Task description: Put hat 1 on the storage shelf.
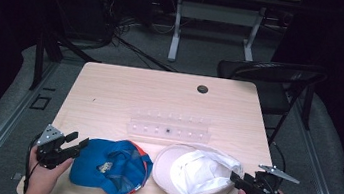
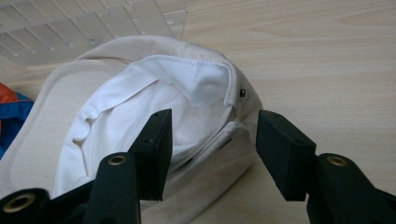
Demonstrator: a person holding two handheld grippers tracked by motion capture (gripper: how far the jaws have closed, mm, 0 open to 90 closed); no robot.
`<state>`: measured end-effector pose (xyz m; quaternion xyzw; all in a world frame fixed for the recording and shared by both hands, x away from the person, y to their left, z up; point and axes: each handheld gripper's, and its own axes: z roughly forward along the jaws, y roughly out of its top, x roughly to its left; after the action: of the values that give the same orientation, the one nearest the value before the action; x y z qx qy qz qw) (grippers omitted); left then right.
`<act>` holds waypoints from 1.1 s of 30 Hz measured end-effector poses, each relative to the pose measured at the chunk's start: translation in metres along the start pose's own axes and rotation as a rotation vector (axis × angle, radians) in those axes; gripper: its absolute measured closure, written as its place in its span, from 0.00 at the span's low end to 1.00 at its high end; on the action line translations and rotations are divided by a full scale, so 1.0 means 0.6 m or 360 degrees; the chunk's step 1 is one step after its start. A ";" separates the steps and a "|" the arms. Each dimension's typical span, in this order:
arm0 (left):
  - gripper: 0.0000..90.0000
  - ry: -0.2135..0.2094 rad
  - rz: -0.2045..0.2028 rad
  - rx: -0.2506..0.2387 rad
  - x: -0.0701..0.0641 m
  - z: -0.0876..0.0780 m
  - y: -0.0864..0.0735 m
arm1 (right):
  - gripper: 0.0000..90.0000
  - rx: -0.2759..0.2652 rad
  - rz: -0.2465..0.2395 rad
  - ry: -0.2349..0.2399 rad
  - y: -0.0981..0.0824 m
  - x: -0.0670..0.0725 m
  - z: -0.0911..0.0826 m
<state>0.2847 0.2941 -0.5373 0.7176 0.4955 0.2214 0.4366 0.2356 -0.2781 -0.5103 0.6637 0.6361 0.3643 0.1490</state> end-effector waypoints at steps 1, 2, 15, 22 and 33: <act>0.53 0.0000 -0.0003 0.0000 0.000 0.000 0.000 | 0.60 0.0009 0.0024 0.0011 -0.004 -0.002 0.000; 0.53 -0.0001 -0.0004 0.0000 0.000 0.000 0.000 | 0.63 0.0017 0.0026 0.0015 -0.005 -0.003 0.000; 0.53 -0.0003 -0.0005 -0.0007 0.001 0.000 0.000 | 0.90 0.0155 -0.0049 0.0030 0.025 -0.012 0.004; 0.53 -0.0001 -0.0003 0.0000 0.001 0.001 0.000 | 0.91 0.0221 -0.0101 -0.0014 0.067 -0.014 0.003; 0.53 -0.0004 -0.0006 0.0002 0.001 0.001 -0.001 | 0.89 0.0371 -0.0105 -0.0027 0.108 -0.012 0.015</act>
<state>0.2853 0.2946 -0.5383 0.7172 0.4964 0.2193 0.4372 0.2899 -0.2920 -0.4762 0.6583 0.6944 0.2770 0.0881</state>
